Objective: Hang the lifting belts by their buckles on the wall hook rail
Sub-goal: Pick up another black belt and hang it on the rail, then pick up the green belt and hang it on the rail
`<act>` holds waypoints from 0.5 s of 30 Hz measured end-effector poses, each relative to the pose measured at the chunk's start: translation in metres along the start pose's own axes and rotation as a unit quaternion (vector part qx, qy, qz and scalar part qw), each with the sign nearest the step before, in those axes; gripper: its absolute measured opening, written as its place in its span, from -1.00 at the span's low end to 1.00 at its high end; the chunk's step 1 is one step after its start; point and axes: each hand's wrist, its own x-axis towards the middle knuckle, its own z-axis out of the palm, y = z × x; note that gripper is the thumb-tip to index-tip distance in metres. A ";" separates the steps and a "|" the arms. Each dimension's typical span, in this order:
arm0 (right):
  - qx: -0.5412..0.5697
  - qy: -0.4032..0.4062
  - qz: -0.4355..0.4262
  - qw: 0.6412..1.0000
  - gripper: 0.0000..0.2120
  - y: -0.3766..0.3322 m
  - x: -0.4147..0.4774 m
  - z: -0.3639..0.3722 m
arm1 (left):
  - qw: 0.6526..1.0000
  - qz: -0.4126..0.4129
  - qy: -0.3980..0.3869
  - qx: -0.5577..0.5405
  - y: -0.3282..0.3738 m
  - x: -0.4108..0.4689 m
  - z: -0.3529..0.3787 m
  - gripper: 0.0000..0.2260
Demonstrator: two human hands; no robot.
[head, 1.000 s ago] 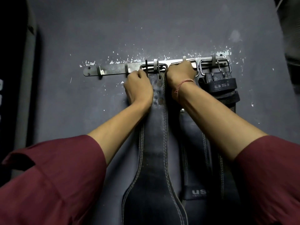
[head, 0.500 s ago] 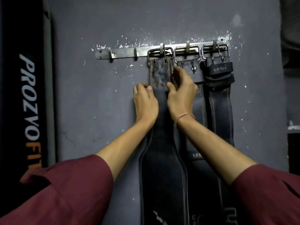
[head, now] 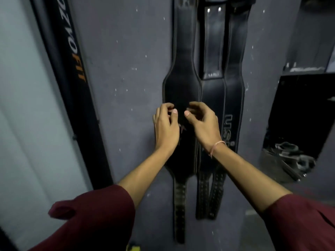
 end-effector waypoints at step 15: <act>-0.039 -0.005 0.257 0.966 -0.66 0.112 -0.277 -0.073 | 0.960 -0.207 -0.184 -0.038 -0.048 -0.293 0.019 -0.85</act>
